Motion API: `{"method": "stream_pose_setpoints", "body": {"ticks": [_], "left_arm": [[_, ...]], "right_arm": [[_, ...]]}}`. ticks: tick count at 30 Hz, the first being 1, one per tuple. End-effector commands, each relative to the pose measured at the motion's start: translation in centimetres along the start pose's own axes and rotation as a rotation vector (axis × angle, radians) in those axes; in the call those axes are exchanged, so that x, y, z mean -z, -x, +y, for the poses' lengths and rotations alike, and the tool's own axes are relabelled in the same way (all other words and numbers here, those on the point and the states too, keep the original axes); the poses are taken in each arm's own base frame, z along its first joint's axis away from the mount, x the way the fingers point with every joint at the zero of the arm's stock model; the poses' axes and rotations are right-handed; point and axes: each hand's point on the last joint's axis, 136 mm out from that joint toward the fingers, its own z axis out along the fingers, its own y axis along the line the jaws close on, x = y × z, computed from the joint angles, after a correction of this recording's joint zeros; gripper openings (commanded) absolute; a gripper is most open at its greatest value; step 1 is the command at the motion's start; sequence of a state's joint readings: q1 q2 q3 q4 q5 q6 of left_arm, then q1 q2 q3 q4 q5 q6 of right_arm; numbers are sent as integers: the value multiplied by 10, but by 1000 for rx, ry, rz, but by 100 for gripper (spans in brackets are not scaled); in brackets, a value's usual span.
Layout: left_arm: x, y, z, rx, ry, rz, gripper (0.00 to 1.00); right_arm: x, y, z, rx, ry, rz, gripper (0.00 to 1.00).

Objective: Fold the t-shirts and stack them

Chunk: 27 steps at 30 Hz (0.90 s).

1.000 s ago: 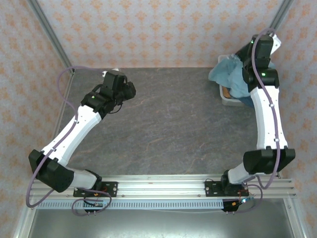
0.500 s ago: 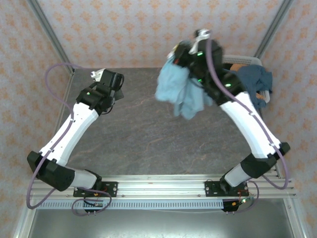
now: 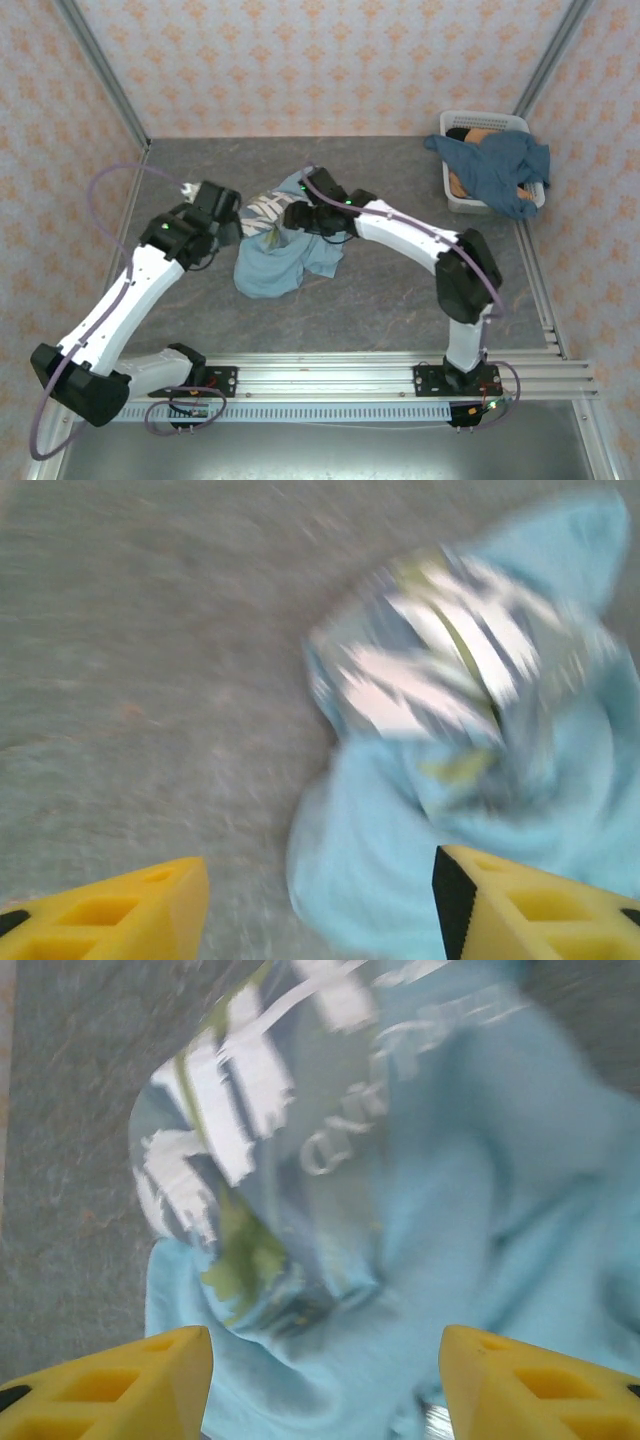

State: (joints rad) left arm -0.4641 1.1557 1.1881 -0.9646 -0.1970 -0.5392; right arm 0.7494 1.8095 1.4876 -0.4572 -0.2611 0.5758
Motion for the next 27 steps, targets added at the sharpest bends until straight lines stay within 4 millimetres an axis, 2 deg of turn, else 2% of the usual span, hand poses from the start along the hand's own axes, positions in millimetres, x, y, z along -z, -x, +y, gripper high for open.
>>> {"method": "stream_pose_setpoints", "body": {"ticks": [1,3,5,8,11,16,18,21,23,27], "left_arm": [[-2,-27,-52,-236,-118,32,69],[-11,-42,-81,-365,-105,41,72],[-23,-50,-108,-460,-68,40,74],[-45,-57,-151,-553,-19,47,79],[-73,-65,-187,-605,17,74,83],[-128,-87,-215,-680,99,157,85],[-146,-95,-216,-694,131,196,82],[-166,-102,-210,-690,173,232,73],[-174,-102,-204,-676,193,240,63],[-175,-91,-197,-664,202,213,23]], "right_arm": [[60,40,-51,-155,-58,-177,62],[72,36,-112,-266,-170,-185,62],[88,32,-152,-353,-224,-190,62],[116,29,-190,-413,-280,-235,63],[140,29,-212,-455,-326,-272,64],[160,24,-224,-506,-340,-304,64],[165,21,-225,-514,-336,-308,65],[172,16,-227,-517,-342,-317,65],[171,13,-229,-519,-346,-307,65],[176,11,-226,-520,-325,-319,64]]}}
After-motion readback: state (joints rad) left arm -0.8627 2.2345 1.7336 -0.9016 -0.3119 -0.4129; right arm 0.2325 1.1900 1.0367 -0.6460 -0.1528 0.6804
